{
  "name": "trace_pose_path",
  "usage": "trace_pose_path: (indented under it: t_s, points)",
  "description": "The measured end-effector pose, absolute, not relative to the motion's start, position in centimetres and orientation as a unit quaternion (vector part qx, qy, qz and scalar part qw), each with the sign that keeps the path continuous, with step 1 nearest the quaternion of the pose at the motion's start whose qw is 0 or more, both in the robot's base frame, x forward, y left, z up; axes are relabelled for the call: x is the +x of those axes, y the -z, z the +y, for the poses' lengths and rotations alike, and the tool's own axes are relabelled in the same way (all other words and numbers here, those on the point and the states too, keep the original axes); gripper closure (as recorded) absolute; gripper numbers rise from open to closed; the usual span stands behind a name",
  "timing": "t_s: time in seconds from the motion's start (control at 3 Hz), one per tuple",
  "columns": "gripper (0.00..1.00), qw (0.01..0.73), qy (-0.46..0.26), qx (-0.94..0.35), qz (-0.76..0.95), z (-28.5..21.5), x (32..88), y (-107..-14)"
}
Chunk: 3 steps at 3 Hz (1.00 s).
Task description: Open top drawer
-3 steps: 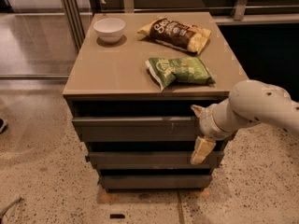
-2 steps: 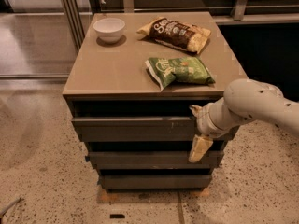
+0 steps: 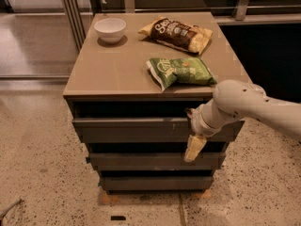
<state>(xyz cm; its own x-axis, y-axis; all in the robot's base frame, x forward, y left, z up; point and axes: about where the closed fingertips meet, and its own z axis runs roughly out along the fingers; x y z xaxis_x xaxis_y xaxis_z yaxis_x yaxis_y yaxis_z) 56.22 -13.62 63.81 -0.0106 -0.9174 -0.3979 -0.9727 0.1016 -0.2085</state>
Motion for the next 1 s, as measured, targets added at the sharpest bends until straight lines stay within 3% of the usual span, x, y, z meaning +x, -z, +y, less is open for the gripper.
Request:
trace_pose_path:
  t_s: [1.0]
  points:
    - [0.00,0.180,-0.097,-0.673,0.711,-13.2,54.6,-63.0]
